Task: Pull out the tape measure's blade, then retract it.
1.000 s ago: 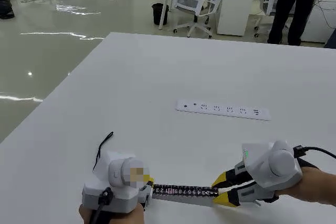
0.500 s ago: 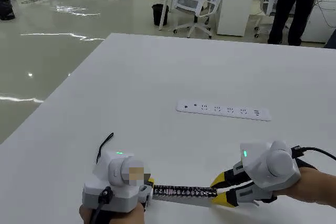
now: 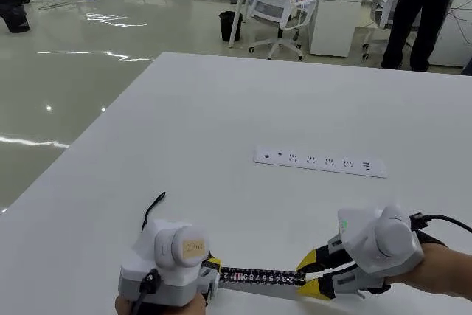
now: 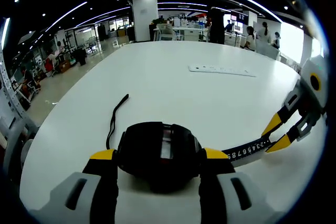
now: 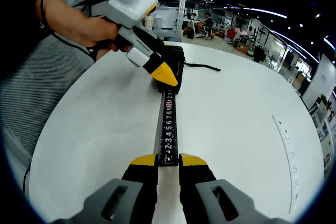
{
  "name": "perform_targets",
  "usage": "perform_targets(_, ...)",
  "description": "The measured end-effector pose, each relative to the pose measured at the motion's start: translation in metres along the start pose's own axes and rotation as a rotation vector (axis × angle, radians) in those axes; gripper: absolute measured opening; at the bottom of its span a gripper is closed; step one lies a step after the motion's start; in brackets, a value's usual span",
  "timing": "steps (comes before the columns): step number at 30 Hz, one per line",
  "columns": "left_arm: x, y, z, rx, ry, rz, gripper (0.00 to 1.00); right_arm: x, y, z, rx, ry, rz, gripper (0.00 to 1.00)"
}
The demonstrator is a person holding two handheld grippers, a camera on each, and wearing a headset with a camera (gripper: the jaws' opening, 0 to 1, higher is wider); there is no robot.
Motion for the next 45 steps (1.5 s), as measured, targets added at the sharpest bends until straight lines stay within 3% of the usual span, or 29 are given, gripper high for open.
perform_targets(45, -0.007, 0.0, -0.001, -0.003, -0.04, -0.03, 0.58, -0.003, 0.014, 0.022, 0.009, -0.038, 0.019, 0.15)
Point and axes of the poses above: the centre of the closed fingertips' face, and the gripper's own axes: y roughly forward along the fingers, x roughly to its right, z roughly out of its top, the point moved 8 cm from there along -y, roughly backward along the fingers, and after that the axes turned 10 degrees about y, right-handed, at the moved point
